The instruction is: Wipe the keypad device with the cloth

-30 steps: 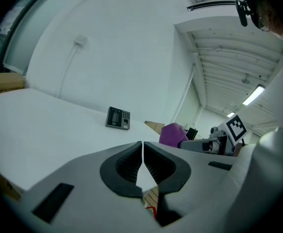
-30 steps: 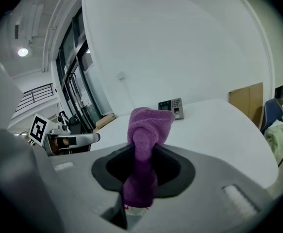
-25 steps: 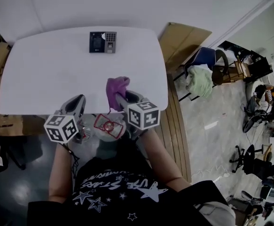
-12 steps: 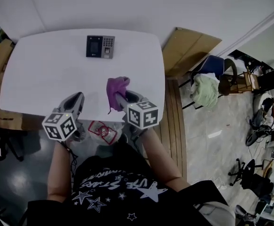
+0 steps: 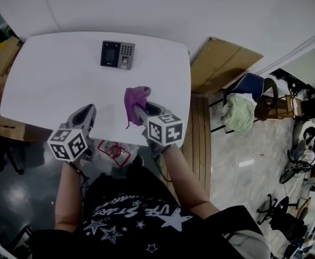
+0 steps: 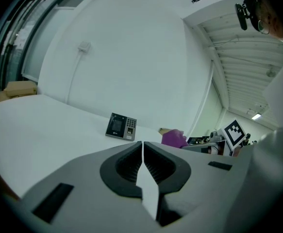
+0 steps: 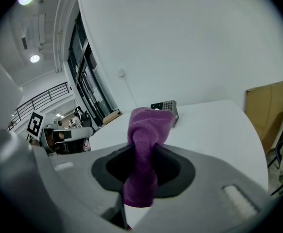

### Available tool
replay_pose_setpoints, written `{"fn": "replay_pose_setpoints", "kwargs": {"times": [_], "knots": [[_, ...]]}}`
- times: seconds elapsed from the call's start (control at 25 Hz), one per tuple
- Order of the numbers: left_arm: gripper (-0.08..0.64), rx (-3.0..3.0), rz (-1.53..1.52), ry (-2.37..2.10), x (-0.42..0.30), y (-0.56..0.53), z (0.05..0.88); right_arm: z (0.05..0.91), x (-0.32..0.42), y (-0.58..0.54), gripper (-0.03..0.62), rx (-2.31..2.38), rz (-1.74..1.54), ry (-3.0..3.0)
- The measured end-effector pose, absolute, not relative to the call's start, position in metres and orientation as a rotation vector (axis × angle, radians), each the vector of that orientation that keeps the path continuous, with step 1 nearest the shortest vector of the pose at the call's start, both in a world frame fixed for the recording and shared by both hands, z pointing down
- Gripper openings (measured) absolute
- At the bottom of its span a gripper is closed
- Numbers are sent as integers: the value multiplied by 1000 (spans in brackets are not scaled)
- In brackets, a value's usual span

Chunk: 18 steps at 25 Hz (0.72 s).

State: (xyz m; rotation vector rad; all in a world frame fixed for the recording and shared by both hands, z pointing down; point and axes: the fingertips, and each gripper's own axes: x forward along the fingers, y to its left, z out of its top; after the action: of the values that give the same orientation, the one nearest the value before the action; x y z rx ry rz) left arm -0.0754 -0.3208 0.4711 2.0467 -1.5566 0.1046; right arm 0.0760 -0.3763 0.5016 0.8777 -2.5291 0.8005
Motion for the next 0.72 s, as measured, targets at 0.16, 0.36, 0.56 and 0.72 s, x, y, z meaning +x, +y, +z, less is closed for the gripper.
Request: {"fn": "replay_pose_setpoints", "kwargs": {"times": [0.16, 0.36, 0.56, 0.72], "knots": [[18, 2049, 98, -1557, -83, -318, 471, 502, 71, -379, 98, 897, 802, -2523], [18, 2071, 63, -1539, -107, -314, 469, 499, 50, -371, 98, 945, 784, -2511], [18, 2118, 39, -1487, -131, -313, 468, 494, 26, -360, 98, 1005, 755, -2488], [18, 2160, 41, -1436, -154, -317, 472, 492, 9, -360, 98, 1073, 736, -2465]]}}
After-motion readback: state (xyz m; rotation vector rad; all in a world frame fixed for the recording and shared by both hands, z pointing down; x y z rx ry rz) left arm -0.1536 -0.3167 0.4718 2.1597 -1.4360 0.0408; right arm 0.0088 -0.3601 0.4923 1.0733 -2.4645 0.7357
